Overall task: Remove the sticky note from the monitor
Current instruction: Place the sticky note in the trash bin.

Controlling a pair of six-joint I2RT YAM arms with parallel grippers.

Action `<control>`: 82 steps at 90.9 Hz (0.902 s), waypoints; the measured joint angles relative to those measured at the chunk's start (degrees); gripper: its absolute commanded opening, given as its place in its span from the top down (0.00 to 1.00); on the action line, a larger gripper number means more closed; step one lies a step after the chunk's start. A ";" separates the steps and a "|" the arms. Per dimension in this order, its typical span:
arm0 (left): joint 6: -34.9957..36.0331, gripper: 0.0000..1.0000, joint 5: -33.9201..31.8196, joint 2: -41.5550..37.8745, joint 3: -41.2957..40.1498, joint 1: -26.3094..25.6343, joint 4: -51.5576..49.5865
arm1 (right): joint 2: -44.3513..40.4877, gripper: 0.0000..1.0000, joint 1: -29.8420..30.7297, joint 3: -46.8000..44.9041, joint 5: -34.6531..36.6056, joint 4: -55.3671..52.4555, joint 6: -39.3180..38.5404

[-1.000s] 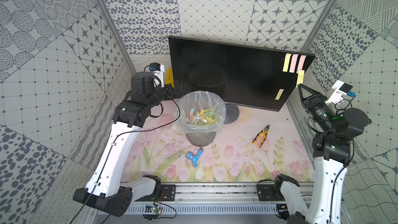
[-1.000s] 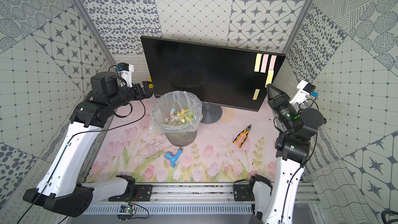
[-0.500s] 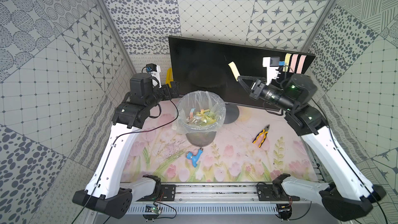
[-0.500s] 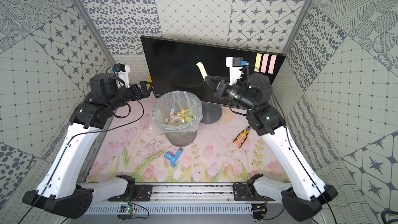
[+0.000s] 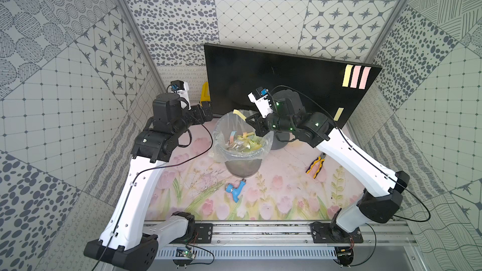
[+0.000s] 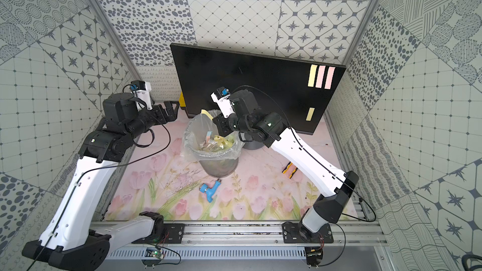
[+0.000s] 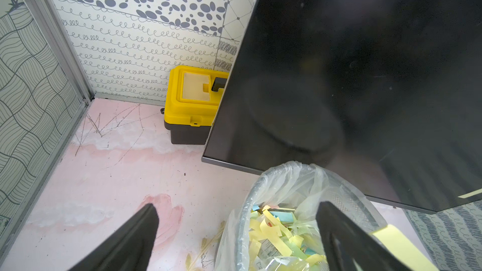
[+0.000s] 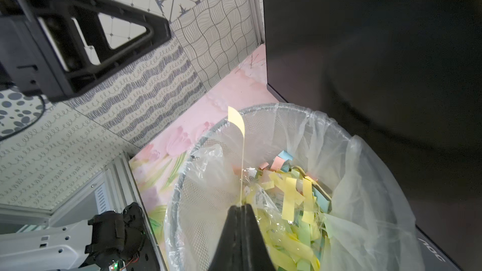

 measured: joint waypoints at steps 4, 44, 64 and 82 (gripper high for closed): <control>0.07 0.01 -0.11 -0.04 -0.04 0.00 0.02 | 0.57 0.99 0.33 0.48 0.50 -1.38 -0.83; 0.26 0.01 -0.50 -0.11 -0.81 0.00 0.02 | 5.75 0.37 1.68 3.76 4.55 -10.49 -6.54; 0.24 0.01 -0.48 -0.09 -0.81 0.00 0.04 | 5.29 0.18 1.66 5.07 6.62 -10.97 -6.97; 0.22 0.01 -0.44 0.11 -0.94 0.00 0.07 | 4.55 0.12 1.68 6.84 8.44 -11.34 -6.73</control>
